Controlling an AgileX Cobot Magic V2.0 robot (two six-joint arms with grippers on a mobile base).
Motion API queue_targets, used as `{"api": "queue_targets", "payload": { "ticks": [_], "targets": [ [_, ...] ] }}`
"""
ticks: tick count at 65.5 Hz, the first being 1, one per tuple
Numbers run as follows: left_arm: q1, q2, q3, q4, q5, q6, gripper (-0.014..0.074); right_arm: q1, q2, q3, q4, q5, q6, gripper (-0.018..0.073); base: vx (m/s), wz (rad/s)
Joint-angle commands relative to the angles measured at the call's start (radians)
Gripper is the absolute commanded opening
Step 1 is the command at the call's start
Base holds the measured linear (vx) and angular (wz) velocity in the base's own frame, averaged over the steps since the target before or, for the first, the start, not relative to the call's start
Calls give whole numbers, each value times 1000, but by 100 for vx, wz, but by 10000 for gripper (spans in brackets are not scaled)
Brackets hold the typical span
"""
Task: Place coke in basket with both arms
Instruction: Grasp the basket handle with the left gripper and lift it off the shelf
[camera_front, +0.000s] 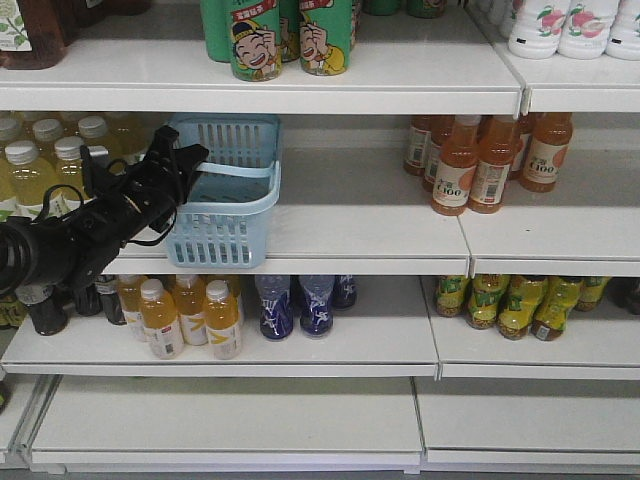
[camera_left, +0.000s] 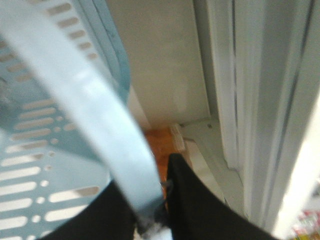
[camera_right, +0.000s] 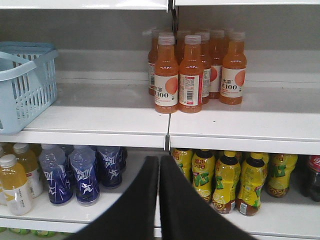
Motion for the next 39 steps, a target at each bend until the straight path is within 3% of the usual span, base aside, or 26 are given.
{"api": "queue_targets", "payload": {
  "ticks": [1, 20, 29, 39],
  "targets": [
    [-2, -60, -26, 119, -149, -48, -9, -5, -19, 10, -9, -71, -8, -5, 0, 0],
    [-2, -60, -26, 624, -369, -397, -8, -5, -19, 10, -9, -71, -8, -5, 0, 0],
    [-14, -60, -26, 769, -574, -397, -8, -5, -19, 10, -9, -71, -8, -5, 0, 0],
    [-72, -135, 29, 953, -577, -397, -8, -5, -19, 10, -9, -71, -8, -5, 0, 0]
  ]
}}
